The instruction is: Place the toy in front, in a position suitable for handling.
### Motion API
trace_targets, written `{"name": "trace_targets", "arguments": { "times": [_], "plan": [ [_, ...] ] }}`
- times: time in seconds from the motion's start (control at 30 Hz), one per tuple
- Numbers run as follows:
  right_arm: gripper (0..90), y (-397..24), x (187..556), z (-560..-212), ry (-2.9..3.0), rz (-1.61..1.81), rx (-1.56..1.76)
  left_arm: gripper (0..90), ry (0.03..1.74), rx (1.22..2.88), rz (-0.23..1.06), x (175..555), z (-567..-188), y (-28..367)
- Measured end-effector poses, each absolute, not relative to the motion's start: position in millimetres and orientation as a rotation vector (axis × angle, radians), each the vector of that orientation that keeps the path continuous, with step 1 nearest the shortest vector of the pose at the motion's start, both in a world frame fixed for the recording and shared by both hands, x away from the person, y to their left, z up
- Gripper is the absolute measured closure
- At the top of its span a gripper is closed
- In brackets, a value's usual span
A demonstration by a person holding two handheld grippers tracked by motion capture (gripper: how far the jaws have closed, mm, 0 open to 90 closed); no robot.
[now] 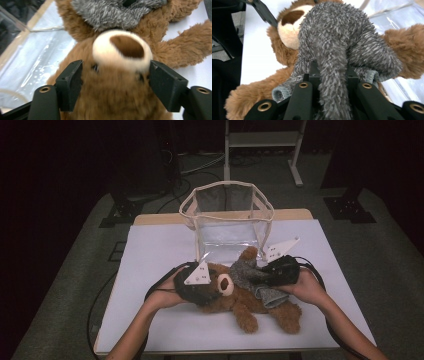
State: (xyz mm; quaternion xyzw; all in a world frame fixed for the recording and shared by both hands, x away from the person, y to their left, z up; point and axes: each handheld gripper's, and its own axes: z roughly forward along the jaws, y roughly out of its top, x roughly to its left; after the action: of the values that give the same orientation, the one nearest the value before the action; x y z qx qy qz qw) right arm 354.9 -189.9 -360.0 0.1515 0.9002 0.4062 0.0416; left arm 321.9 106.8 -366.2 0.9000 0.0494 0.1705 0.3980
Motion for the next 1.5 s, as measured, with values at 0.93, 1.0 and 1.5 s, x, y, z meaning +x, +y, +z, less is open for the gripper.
{"name": "trace_targets", "arguments": {
  "times": [0.93, 1.0, 1.5],
  "plan": [
    [74.0, -200.2, 336.8, -357.7, 2.735, 1.24, 0.457, 43.7, 0.165, 2.311, 0.358, 320.3, -395.2, 109.1],
    [74.0, -202.9, 329.2, -356.2, 2.728, 1.239, 0.449, 44.0, 0.159, 2.319, 0.356, 320.9, -394.6, 105.4],
    [74.2, -192.9, 293.9, -376.1, 2.763, 1.187, 0.345, 42.8, 0.177, 2.314, 0.369, 324.2, -396.2, 104.0]
  ]
}}
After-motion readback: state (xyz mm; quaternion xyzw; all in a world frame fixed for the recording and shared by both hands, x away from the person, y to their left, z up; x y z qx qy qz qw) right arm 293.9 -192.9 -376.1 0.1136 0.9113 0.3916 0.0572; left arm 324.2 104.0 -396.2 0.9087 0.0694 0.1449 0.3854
